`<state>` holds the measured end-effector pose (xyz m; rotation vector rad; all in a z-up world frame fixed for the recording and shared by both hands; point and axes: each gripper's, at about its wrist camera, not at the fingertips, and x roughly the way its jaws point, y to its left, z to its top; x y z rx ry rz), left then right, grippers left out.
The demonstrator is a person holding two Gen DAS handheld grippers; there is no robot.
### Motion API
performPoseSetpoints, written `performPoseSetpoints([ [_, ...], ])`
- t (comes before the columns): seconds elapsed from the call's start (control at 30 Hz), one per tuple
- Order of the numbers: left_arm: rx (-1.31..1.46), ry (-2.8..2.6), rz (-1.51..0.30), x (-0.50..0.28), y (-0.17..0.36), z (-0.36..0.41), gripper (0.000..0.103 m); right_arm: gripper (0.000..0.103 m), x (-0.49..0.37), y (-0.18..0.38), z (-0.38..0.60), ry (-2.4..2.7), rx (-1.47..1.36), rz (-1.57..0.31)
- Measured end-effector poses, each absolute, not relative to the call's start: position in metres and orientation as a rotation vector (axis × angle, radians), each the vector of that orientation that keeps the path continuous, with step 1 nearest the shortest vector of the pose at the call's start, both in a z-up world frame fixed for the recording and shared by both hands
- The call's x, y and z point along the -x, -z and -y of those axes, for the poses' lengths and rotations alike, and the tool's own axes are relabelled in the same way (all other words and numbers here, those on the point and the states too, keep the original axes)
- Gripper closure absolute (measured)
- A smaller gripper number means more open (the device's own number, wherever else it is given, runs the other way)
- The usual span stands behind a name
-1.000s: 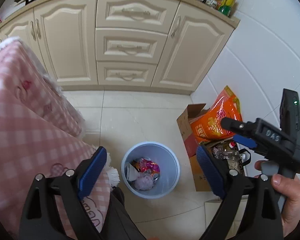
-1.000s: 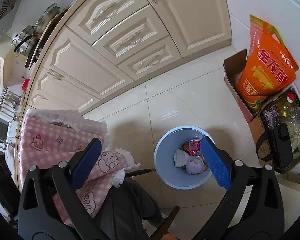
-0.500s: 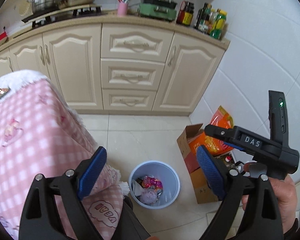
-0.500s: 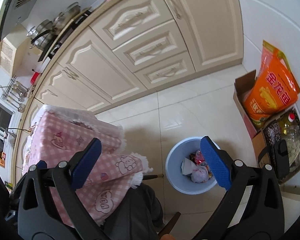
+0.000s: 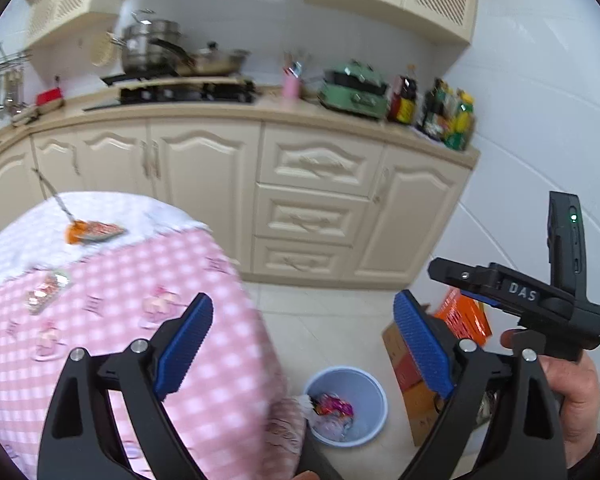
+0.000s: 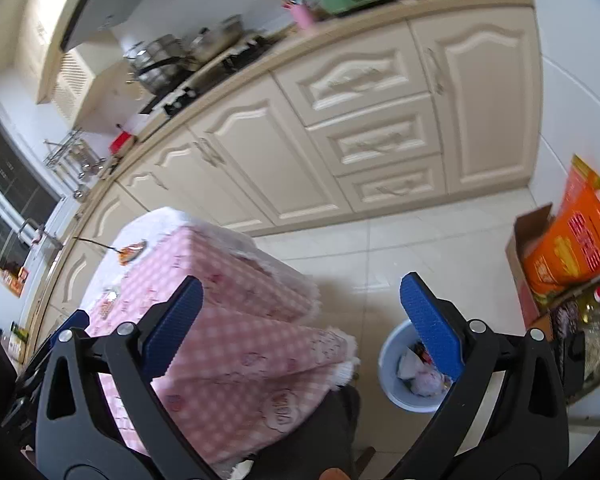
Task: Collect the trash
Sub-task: 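Move both tools back above the table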
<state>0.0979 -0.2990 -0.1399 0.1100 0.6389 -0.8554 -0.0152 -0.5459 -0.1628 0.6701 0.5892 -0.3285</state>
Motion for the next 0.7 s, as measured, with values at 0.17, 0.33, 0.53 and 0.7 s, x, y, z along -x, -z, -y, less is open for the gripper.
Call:
performPoseSetpoints([
  [0.17, -0.076, 0.797, -0.586, -0.106, 0.119, 0.259, 0.013, 0.006, -0.002, 0.132, 0.514, 0.273, -0.604, -0.558],
  [0.33, -0.07, 0.709, -0.516, -0.111, 0.098, 0.217, 0.009, 0.006, -0.021, 0.105, 0.478, 0.207, -0.537, -0.529],
  [0.53, -0.063, 0.635, -0.47, -0.119, 0.082, 0.171, 0.009, 0.006, -0.05, 0.079, 0.424, 0.12, -0.42, -0.509],
  [0.7, -0.068, 0.561, -0.434, -0.131, 0.079, 0.134, 0.005, 0.006, -0.077, 0.067, 0.376, 0.042, -0.315, -0.503],
])
